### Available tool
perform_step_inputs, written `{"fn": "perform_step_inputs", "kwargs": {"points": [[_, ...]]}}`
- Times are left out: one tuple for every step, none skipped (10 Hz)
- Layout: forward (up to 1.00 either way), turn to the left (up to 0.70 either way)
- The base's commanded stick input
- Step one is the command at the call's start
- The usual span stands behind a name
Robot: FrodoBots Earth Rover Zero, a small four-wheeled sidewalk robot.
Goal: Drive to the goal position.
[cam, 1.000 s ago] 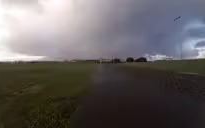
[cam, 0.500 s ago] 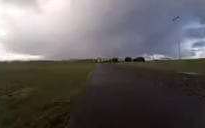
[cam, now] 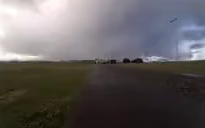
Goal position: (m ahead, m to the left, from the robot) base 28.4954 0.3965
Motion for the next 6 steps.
{"fn": "perform_step_inputs", "kwargs": {"points": [[0.60,-0.15],[0.70,-0.14],[0.70,-0.14],[0.70,-0.14],[0.70,-0.14],[0.70,-0.14]]}}
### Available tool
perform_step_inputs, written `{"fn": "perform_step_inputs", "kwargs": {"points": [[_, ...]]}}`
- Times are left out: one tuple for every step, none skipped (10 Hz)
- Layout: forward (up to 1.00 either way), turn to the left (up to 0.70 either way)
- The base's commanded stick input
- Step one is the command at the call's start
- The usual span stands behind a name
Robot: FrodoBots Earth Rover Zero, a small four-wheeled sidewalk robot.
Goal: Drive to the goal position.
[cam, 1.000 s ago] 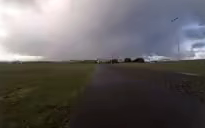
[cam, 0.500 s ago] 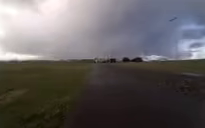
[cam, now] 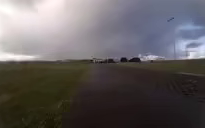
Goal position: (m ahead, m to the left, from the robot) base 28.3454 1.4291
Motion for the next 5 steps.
{"fn": "perform_step_inputs", "kwargs": {"points": [[0.70,-0.14],[0.70,-0.14],[0.70,-0.12],[0.70,-0.08],[0.70,-0.12]]}}
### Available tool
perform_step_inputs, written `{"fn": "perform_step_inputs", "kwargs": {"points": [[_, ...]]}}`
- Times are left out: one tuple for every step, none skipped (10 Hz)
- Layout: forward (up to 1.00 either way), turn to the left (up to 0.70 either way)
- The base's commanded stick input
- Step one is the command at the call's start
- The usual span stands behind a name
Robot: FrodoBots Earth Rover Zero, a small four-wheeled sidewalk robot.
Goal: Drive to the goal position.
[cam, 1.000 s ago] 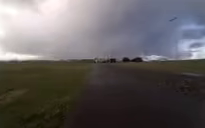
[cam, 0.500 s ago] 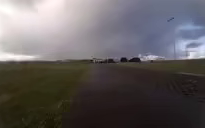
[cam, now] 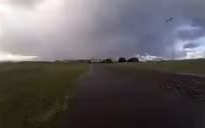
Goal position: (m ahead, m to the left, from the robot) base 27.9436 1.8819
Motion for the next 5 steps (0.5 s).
{"fn": "perform_step_inputs", "kwargs": {"points": [[0.70,-0.09],[0.70,-0.01],[0.70,0.00],[0.70,-0.14],[0.70,-0.14]]}}
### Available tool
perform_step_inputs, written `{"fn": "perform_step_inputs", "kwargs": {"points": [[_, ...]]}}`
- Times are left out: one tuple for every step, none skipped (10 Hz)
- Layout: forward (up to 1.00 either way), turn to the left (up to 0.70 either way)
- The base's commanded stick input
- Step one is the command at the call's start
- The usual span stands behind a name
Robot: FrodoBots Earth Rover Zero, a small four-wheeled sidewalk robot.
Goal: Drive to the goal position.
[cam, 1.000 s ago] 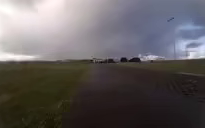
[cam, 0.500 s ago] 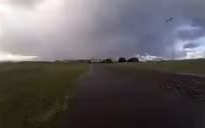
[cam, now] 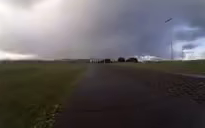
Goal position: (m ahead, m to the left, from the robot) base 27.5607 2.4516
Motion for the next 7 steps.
{"fn": "perform_step_inputs", "kwargs": {"points": [[0.70,-0.14],[0.70,-0.11],[0.70,-0.01],[0.70,0.00],[0.70,0.00],[0.70,0.00],[0.70,0.00]]}}
